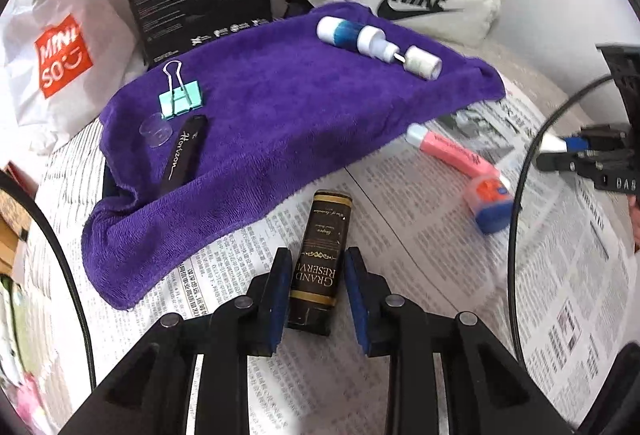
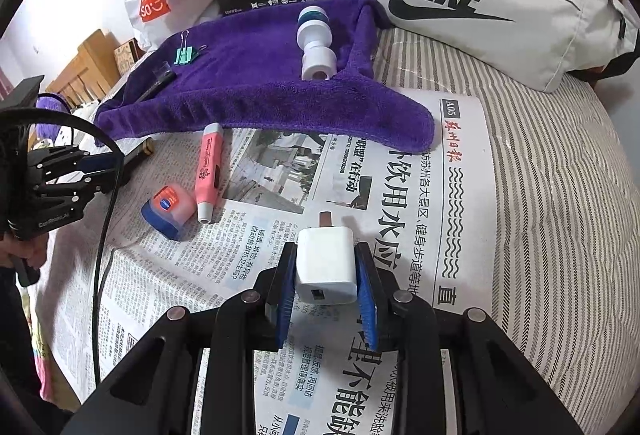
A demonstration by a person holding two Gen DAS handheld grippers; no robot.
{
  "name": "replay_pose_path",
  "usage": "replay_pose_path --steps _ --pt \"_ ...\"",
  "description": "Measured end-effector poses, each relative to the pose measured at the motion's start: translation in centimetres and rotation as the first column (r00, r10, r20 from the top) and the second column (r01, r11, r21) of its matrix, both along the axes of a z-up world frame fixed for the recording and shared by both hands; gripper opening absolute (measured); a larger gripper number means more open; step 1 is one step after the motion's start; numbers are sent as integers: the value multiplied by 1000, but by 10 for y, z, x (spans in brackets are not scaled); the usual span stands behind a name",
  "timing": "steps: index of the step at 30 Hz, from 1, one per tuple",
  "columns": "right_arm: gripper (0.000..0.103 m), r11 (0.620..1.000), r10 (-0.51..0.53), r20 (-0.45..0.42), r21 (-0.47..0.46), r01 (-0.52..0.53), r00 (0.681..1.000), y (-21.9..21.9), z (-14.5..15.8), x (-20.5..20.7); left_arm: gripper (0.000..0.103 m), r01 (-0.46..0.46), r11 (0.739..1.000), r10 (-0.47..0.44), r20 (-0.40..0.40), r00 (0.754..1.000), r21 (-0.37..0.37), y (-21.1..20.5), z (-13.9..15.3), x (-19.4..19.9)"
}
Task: Organize rigid objects
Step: 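Carry the tube and charger onto the purple towel and release both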
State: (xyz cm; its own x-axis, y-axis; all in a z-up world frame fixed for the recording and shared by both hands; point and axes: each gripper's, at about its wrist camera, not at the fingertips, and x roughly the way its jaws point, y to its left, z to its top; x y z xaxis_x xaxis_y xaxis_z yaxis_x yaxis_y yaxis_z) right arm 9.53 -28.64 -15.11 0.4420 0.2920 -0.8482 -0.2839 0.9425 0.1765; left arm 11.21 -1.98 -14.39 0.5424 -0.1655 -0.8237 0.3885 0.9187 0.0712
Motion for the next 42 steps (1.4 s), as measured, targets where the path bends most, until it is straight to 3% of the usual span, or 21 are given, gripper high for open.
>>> replay_pose_path --steps 6,20,24,27,30,33,42 --pt "30 1000 -1 2 -1 1 1000 0 0 0 28 -4 999 7 76 997 -43 6 -4 -9" --pt "39 1000 4 25 -22 -3 1000 9 -1 0 34 11 999 -8 77 997 -42 5 -3 -11" --pt "39 1000 0 23 -13 0 1000 7 -1 0 33 29 997 -25 57 998 -75 9 -1 -6" --pt "39 1000 0 25 -14 0 1000 7 -1 0 32 58 998 -57 50 997 -37 4 -1 -4" --pt "34 999 2 35 -32 0 999 8 -1 0 23 96 995 -95 35 995 -27 -1 0 -2" --pt "27 998 3 38 -58 0 999 8 -1 -1 23 102 995 -102 6 995 -9 -4 2 0" --pt "27 999 10 36 -47 -8 999 6 -1 -3 23 108 994 -108 -37 993 6 -10 3 10"
